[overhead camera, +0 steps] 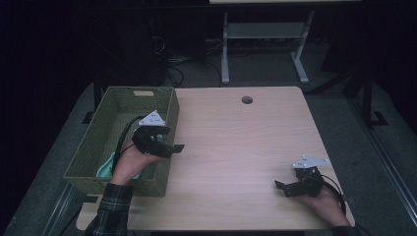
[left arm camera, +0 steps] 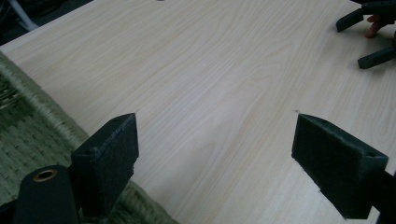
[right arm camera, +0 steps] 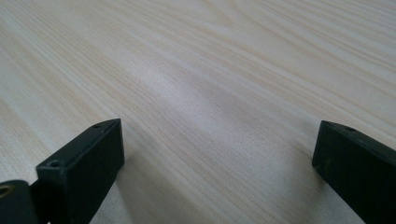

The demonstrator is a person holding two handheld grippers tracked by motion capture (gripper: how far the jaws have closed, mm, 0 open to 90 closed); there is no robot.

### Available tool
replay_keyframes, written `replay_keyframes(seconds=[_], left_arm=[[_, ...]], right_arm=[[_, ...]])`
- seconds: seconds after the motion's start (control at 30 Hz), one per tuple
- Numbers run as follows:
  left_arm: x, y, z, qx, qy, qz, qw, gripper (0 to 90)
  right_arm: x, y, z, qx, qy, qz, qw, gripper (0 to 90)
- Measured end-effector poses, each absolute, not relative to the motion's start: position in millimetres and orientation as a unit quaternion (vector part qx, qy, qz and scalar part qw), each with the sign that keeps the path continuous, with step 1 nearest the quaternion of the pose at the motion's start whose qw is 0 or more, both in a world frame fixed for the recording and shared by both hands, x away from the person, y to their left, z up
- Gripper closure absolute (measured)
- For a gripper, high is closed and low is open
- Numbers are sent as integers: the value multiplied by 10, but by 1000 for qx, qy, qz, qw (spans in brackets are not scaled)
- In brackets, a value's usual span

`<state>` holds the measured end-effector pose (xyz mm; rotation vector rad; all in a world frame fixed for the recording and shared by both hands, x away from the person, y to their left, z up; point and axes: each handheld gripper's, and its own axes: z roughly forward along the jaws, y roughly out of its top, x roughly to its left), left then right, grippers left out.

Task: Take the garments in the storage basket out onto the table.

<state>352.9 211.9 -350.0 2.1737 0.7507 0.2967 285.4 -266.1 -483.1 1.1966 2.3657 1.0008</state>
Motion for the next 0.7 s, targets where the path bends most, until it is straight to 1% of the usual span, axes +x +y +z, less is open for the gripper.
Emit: replay_keyframes(seconds=[0.7], left_arm=[[3533,2443,-3470,840,328,131,411,143]], right_arm=[[2854,-2660,-4831,418,825,349,153,18]])
